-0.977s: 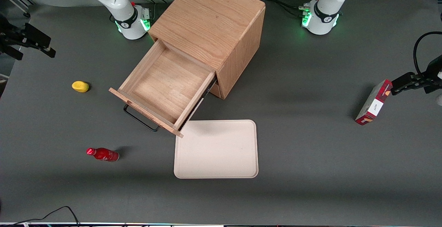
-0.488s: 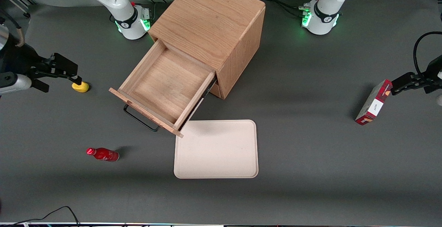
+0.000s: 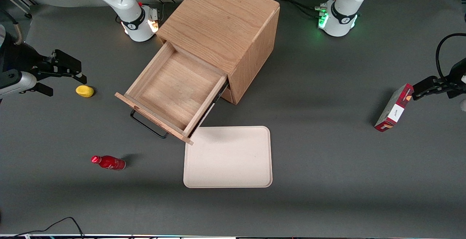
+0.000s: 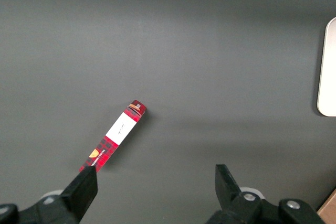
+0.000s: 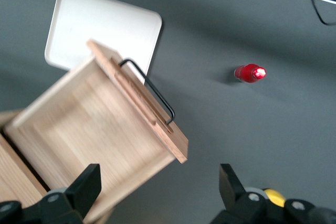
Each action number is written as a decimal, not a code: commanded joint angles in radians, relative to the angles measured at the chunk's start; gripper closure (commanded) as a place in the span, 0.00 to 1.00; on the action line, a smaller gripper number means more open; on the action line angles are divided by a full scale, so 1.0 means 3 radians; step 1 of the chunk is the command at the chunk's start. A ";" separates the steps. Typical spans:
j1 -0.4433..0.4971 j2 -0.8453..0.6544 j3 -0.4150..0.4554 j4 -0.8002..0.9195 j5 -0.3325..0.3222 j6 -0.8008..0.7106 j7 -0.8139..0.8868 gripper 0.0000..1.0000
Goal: Close top drawer
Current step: 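Move the right gripper toward the open drawer's front panel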
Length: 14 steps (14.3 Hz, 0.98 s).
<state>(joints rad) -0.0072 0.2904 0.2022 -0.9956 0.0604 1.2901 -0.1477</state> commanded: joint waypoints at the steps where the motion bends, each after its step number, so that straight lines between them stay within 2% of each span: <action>1: -0.0022 0.0060 0.0047 0.0087 0.0049 -0.0123 -0.0686 0.00; 4: -0.0002 0.0162 0.0047 0.0092 0.0029 -0.0118 -0.1622 0.00; 6: 0.0014 0.0193 0.0052 0.0102 -0.0068 -0.0077 -0.2067 0.00; 14: 0.0014 0.0356 0.0052 0.0102 -0.0063 0.0071 -0.2085 0.00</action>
<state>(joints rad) -0.0062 0.3531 0.2130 -0.9947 0.0536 1.2971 -0.7597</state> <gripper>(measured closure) 0.000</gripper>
